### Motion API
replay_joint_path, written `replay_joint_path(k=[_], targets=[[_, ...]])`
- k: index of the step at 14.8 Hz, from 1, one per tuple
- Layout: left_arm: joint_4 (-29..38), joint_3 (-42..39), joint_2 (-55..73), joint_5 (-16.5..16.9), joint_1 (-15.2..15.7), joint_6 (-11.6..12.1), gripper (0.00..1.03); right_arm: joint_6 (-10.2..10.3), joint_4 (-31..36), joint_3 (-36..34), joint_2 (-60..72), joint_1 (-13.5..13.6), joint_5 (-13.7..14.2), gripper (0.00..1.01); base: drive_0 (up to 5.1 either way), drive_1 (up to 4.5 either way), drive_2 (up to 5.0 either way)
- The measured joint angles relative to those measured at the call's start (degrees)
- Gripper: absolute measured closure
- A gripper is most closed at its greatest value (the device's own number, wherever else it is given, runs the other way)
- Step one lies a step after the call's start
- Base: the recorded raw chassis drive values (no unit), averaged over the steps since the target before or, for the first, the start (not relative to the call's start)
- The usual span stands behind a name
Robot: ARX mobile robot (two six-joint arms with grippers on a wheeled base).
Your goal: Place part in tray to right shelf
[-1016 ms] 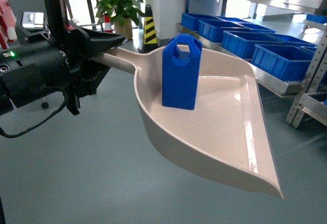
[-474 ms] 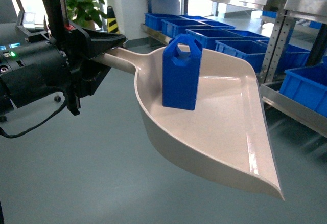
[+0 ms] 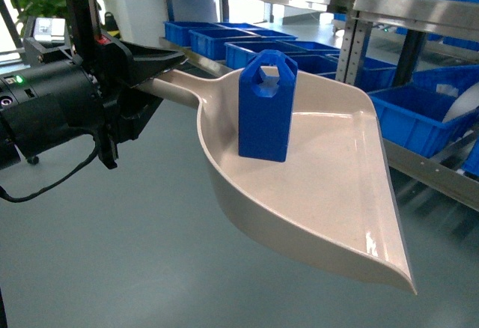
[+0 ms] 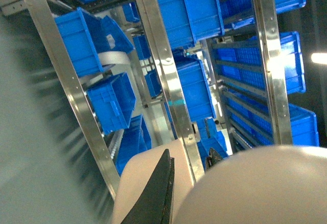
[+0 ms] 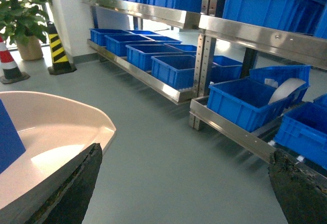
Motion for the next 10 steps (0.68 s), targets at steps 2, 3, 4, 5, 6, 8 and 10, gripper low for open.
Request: replay_joint_path(k=[2, 3, 4, 5, 6, 8, 10], targets=[[0.0, 0.0, 0.0, 0.1, 0.0, 0.0, 0.88, 0.0, 0.0, 0.0, 0.0, 0.0, 0.0, 0.03, -1.5, -1.52, -1.5], [0.0, 0.0, 0.0, 0.0, 0.0, 0.0, 0.88, 0.0, 0.0, 0.0, 0.0, 0.0, 0.0, 0.03, -1.4, -1.36, -1.4], [0.0, 0.0, 0.0, 0.0, 0.0, 0.0, 0.88, 0.0, 0.0, 0.0, 0.0, 0.0, 0.0, 0.03, -1.4, -1.41, -1.4], [0.0, 0.0, 0.0, 0.0, 0.0, 0.0, 0.88, 0.0, 0.0, 0.0, 0.0, 0.0, 0.0, 0.03, -1.4, -1.41, -1.4], [0.0, 0.0, 0.0, 0.0, 0.0, 0.0, 0.88, 0.0, 0.0, 0.0, 0.0, 0.0, 0.0, 0.03, -1.4, -1.41, -1.4], [0.0, 0.0, 0.0, 0.0, 0.0, 0.0, 0.88, 0.0, 0.0, 0.0, 0.0, 0.0, 0.0, 0.03, -1.5, -1.52, -1.5], [0.0, 0.0, 0.0, 0.0, 0.0, 0.0, 0.88, 0.0, 0.0, 0.0, 0.0, 0.0, 0.0, 0.03, -1.4, -1.43, -1.4]])
